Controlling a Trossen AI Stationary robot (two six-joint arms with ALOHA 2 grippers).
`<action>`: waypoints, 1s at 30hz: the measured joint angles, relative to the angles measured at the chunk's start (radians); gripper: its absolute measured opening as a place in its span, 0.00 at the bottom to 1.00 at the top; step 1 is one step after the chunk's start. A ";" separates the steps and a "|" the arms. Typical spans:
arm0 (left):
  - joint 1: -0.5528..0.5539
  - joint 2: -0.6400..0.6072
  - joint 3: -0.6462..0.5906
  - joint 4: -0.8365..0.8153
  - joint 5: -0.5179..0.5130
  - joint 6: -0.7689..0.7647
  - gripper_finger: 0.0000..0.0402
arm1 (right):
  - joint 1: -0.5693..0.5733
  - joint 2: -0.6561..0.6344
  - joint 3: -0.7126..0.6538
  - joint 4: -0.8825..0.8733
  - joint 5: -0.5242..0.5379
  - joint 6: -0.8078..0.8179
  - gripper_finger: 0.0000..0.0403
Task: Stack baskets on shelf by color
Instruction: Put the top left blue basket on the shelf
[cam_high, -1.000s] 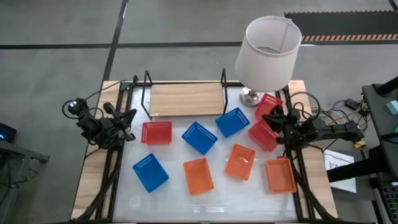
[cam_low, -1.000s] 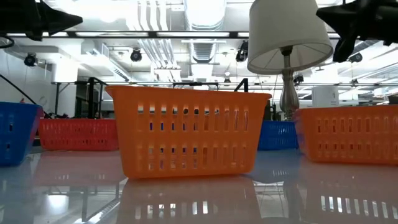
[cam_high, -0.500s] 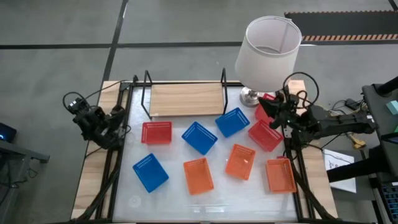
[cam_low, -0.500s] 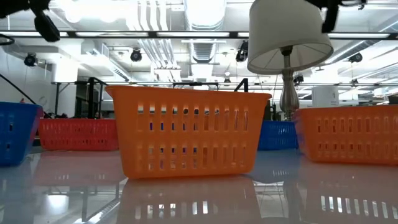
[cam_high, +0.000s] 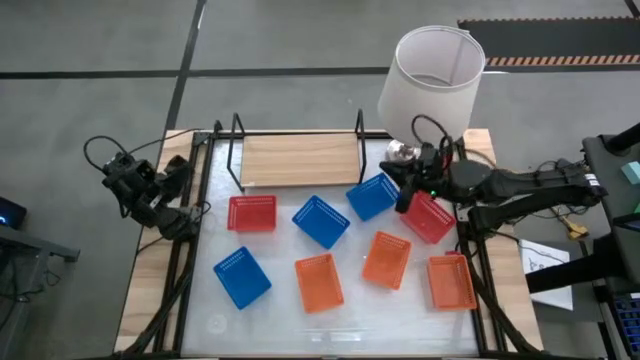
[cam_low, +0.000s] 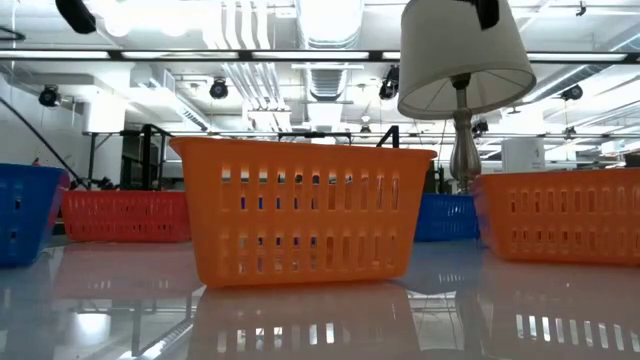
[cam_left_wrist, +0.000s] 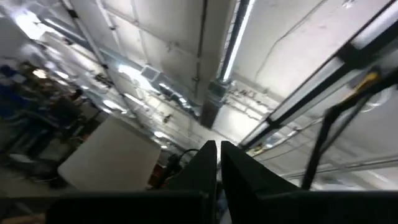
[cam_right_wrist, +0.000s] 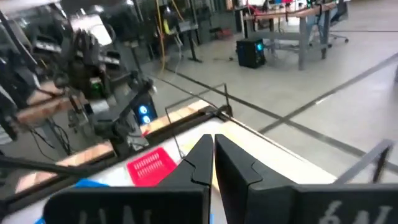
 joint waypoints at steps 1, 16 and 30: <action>0.000 0.029 0.024 -0.007 -0.038 0.014 0.02 | 0.000 0.015 0.031 -0.057 -0.011 0.000 0.02; 0.000 0.349 0.280 -0.024 -0.275 0.342 0.02 | 0.000 0.252 0.483 -0.396 -0.064 -0.127 0.02; 0.000 0.312 0.307 -0.020 -0.278 0.385 0.02 | 0.002 0.432 0.595 -0.403 -0.177 -0.387 0.02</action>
